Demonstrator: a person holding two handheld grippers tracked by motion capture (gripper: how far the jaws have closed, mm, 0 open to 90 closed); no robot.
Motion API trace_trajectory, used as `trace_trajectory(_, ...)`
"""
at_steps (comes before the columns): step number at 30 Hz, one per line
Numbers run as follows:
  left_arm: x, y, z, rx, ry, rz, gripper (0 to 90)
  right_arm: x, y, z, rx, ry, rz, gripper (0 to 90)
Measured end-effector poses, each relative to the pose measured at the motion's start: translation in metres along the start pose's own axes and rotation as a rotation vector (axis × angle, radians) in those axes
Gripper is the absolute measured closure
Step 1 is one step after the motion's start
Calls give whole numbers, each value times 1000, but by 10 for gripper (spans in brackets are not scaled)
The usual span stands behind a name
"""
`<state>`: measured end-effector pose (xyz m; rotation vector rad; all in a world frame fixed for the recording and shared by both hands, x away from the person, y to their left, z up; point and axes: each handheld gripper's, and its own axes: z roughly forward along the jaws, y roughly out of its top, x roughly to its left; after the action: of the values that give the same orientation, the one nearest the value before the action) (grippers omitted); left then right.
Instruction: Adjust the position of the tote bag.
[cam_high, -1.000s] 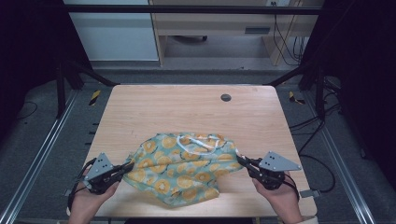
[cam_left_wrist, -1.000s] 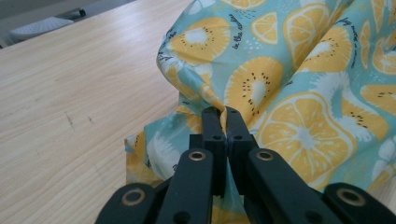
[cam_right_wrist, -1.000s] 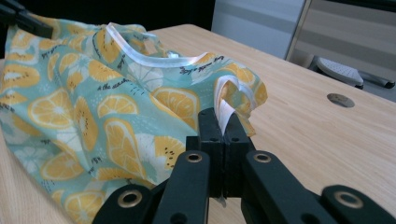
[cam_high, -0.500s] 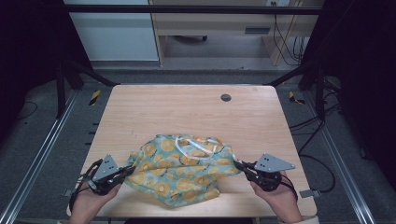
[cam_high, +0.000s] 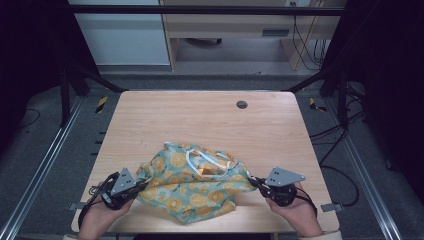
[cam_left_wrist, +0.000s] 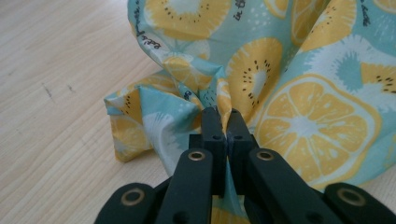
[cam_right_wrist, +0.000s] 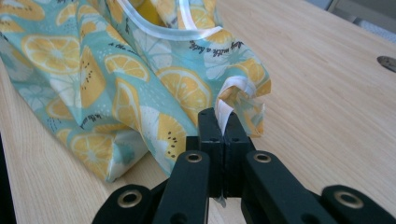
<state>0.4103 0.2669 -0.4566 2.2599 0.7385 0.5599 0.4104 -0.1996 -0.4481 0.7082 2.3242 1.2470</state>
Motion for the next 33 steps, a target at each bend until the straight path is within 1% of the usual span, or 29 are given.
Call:
trace_trajectory(2, 0, 0, 2, 18, 0, 14, 897, 0, -1, 2, 16, 5, -4, 898)
trace_trajectory(3, 0, -1, 3, 16, -2, 9, 897, 0, -2, 4, 25, 8, -6, 898)
trace_trajectory(4, 0, -1, 4, 30, -1, 21, 897, 0, -2, 5, 33, 10, -7, 898)
trace_trajectory(5, 0, -1, 5, 24, -2, 12, 897, 0, -3, 6, 43, 14, -11, 898)
trace_trajectory(6, 0, -1, 5, 32, -3, 18, 897, 1, -3, 7, 49, 16, -9, 898)
trace_trajectory(8, 1, -2, 7, 33, -5, 18, 897, 1, -4, 10, 62, 23, -12, 898)
trace_trajectory(9, 3, -2, 7, 39, -5, 27, 897, 1, -4, 11, 68, 23, -17, 898)
trace_trajectory(10, 4, -2, 8, 33, -6, 16, 897, 1, -5, 12, 74, 28, -21, 898)
trace_trajectory(12, 7, -3, 10, 31, -12, 14, 898, 2, -6, 15, 93, 32, -34, 898)
trace_trajectory(15, 7, -4, 13, 48, -19, 25, 898, 3, -7, 19, 118, 39, -43, 898)
trace_trajectory(17, 6, -4, 17, 65, -29, 42, 899, 4, -8, 22, 140, 42, -56, 898)
trace_trajectory(19, 4, -4, 20, 84, -30, 60, 898, 4, -9, 26, 162, 42, -62, 898)
trace_trajectory(21, 3, -4, 23, 99, -27, 75, 898, 4, -9, 28, 170, 45, -62, 898)
trace_trajectory(23, 4, -4, 25, 106, -28, 77, 898, 3, -10, 30, 184, 43, -59, 898)
trace_trajectory(26, 3, -4, 28, 113, -19, 90, 898, 3, -11, 33, 189, 44, -58, 898)
trace_trajectory(29, 3, -4, 30, 116, -14, 95, 898, 3, -11, 35, 210, 40, -62, 898)
trace_trajectory(33, 4, -4, 33, 128, -18, 97, 899, 2, -12, 37, 218, 42, -63, 899)
